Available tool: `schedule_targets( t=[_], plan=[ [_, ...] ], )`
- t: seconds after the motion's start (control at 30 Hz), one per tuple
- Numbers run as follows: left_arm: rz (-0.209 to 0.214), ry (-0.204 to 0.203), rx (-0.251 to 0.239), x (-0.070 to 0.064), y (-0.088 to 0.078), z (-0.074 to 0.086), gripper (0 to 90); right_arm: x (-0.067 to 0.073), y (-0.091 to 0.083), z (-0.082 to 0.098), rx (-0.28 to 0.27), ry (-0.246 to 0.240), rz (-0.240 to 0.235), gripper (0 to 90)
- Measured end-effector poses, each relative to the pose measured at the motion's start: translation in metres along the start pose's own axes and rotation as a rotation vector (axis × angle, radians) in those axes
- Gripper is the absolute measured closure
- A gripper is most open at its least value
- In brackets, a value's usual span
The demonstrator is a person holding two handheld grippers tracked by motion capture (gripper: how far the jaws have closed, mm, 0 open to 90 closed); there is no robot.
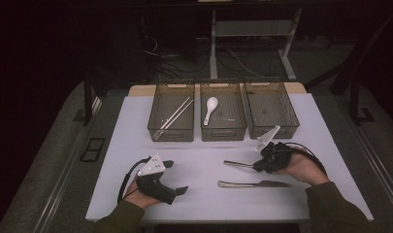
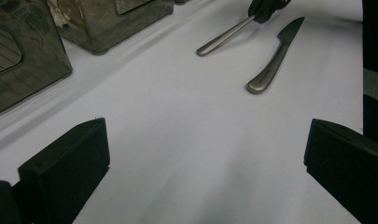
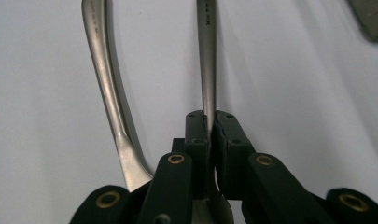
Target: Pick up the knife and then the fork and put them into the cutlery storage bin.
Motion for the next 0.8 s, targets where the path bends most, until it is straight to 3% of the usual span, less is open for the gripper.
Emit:
schedule_targets(
  t=[0.37, 0.8],
  plan=[
    [0.002, 0.002, 0.001, 0.000, 0.000, 0.000, 0.0, -0.010, -0.017, -0.003, -0.081, 0.059, 0.026, 84.3],
    [0.015, 0.010, 0.004, 0.001, 0.001, 0.002, 0.0, -0.027, -0.047, -0.008, -0.212, 0.191, 0.053, 84.3]
  ],
)
Point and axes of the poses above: each handheld gripper's, and its own axes: y roughly forward along the jaws, z roughly out of its underside, x roughly to its left, the point moved 9 cm from there along y, roughly forward along the jaws, and after that the axes turned 15 degrees about z, right-handed, at the moved point
